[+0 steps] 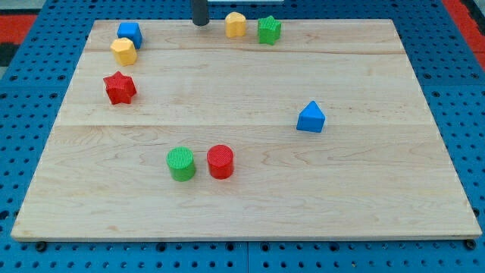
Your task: Move the yellow heart close to the green star
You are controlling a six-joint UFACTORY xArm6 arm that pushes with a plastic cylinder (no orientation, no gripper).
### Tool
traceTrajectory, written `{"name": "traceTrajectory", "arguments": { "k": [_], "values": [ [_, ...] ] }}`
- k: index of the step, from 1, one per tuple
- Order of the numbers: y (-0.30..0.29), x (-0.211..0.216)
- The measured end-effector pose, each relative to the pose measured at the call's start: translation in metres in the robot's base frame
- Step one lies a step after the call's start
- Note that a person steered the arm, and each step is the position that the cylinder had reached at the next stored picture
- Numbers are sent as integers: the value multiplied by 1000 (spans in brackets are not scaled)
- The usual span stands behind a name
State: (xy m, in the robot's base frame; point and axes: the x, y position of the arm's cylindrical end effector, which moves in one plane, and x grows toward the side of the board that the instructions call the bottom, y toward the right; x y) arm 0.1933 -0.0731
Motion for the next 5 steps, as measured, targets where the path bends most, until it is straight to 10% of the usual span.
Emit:
{"name": "traceTrajectory", "arguments": {
  "k": [5],
  "values": [
    [53, 63]
  ]
}}
